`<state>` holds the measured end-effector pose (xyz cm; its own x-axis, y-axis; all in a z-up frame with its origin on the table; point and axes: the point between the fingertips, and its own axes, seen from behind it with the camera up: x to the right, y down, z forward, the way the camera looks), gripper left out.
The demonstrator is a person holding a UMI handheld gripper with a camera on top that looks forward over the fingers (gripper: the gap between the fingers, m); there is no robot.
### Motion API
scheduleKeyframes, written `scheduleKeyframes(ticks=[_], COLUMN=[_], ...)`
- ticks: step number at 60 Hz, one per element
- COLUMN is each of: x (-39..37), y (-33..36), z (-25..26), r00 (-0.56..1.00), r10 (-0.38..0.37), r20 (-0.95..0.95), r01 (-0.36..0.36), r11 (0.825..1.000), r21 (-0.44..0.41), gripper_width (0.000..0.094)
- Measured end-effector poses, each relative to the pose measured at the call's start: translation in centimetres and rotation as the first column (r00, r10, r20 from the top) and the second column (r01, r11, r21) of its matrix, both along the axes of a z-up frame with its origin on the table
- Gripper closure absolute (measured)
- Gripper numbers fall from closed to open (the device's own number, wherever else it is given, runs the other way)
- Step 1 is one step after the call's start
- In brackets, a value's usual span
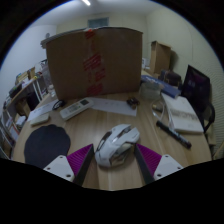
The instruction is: Arrange mouse
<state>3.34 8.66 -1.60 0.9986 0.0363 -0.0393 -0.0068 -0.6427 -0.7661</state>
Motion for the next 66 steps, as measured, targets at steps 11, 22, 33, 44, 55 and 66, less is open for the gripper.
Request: scheduleKeyframes(ticks=[11,22,33,44,55,66], x=[-0.8,-0.6,-0.4,-4.9,-17.7,-21.7], y=[4.7,5.1,4.5,4.4,2.7,-0.5], z=[0.1,0.0,1.0,16.4,14.1,1.6], r00=[1.000,0.999,0.996,0.993,0.998,0.999], r10=[-0.024,-0.049,-0.088,-0.076,0.039,0.048], r20=[0.019,0.016,-0.031,-0.095,-0.058,-0.010], r01=[0.023,0.047,0.089,0.103,-0.021,-0.047], r11=[0.997,0.996,0.995,0.942,0.957,0.997], r21=[0.075,0.070,0.050,0.319,0.288,0.069], gripper_width=[0.0177,0.0389,0.0532,0.0534,0.0538,0.0536])
